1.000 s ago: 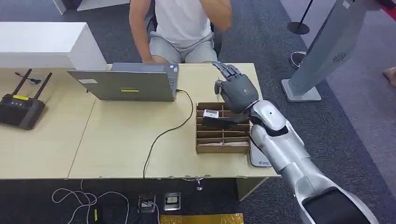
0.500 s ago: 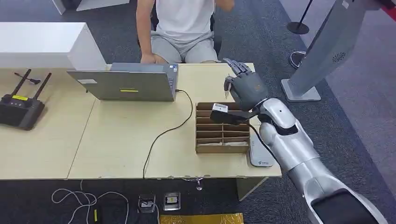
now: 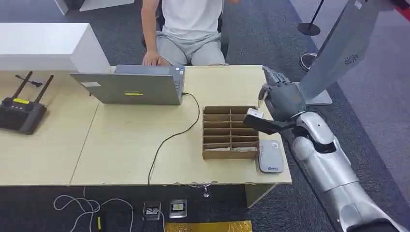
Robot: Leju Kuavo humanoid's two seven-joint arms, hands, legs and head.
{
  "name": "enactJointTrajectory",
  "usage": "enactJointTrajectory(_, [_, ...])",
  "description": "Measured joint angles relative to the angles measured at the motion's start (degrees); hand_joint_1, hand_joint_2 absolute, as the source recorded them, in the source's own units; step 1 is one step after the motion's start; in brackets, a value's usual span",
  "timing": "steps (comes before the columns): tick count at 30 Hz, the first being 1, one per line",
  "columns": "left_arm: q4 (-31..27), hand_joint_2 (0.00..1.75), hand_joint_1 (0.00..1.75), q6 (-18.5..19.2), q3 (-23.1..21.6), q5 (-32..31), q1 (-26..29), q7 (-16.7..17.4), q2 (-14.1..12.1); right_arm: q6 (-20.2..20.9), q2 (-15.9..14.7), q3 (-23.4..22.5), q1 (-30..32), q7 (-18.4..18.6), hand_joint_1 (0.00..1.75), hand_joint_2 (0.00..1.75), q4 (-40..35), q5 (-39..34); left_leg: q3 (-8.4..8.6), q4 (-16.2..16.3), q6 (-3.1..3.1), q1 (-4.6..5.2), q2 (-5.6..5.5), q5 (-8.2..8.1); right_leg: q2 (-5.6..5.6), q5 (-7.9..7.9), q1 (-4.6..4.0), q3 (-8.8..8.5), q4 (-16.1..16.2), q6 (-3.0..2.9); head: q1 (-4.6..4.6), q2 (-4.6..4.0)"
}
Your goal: Pass the card to the sensor for recognition and then transmit it.
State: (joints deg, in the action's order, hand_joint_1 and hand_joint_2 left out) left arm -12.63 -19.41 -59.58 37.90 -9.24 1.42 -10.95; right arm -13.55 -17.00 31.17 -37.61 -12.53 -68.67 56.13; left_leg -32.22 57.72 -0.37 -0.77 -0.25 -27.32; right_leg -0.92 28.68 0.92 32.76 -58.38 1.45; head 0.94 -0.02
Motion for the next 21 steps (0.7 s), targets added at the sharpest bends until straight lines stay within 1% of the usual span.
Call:
enactJointTrajectory(5, [0.0,0.0,0.0,-0.5,0.0,0.5,0.0,0.0,0.0,0.3,-3.5,-2.2,4.8,1.1,1.75,1.75,-4.7,-1.2,0.03,0.0,-0.05,0.0,0.06,-0.06,0.03,0.0,0.0,0.01,0.0,0.0,0.0,0.0])
enactJointTrajectory(10, [0.0,0.0,0.0,-0.6,0.0,0.5,0.0,0.0,0.0,0.3,-6.0,-3.8,7.7,1.8,1.75,1.75,-7.5,-2.1,0.05,0.0,-0.05,-0.01,0.09,-0.06,0.05,0.0,-0.01,0.0,0.0,0.0,0.02,0.0])
enactJointTrajectory(13, [0.0,0.0,0.0,-0.6,0.0,0.6,0.0,0.0,0.0,0.3,-7.0,-4.1,9.3,2.1,1.75,1.75,-8.5,-2.3,0.03,0.0,-0.05,-0.01,0.09,-0.06,0.05,0.0,-0.01,0.01,0.0,0.0,0.0,0.0])
enactJointTrajectory(21, [0.0,0.0,0.0,-0.7,0.0,0.8,-0.1,0.0,0.1,0.2,-8.2,-4.7,12.3,1.2,1.75,1.75,-9.6,-2.1,0.02,0.0,-0.05,-0.01,0.09,-0.06,0.06,0.0,-0.01,0.01,0.0,0.0,0.0,0.0])
